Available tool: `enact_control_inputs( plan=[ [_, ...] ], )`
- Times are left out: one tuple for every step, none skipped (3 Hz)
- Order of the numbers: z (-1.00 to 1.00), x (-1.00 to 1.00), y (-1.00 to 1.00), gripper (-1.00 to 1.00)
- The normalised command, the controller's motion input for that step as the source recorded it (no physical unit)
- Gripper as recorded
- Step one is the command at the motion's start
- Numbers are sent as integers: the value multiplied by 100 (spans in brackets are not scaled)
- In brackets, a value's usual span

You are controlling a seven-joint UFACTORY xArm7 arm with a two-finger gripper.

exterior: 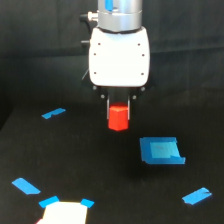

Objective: Pick up the red object from the table

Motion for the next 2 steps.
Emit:
enact_control_inputs(
  plan=[
    [60, -46, -54, -100],
    [87, -42, -28, -100]
  ],
)
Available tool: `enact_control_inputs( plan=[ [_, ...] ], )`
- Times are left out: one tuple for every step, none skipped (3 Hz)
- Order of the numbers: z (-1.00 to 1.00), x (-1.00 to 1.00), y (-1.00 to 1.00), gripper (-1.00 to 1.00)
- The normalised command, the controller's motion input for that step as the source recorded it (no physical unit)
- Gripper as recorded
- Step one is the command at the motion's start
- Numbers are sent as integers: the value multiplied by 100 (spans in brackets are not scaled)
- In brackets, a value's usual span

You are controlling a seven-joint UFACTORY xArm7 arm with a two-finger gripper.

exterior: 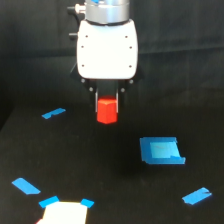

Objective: Pick up the red object from the table

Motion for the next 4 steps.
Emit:
enact_control_inputs(
  plan=[
    [-5, -42, -28, -59],
    [100, -62, -38, -69],
    [10, 18, 34, -100],
    [-18, 36, -26, -100]
  ],
)
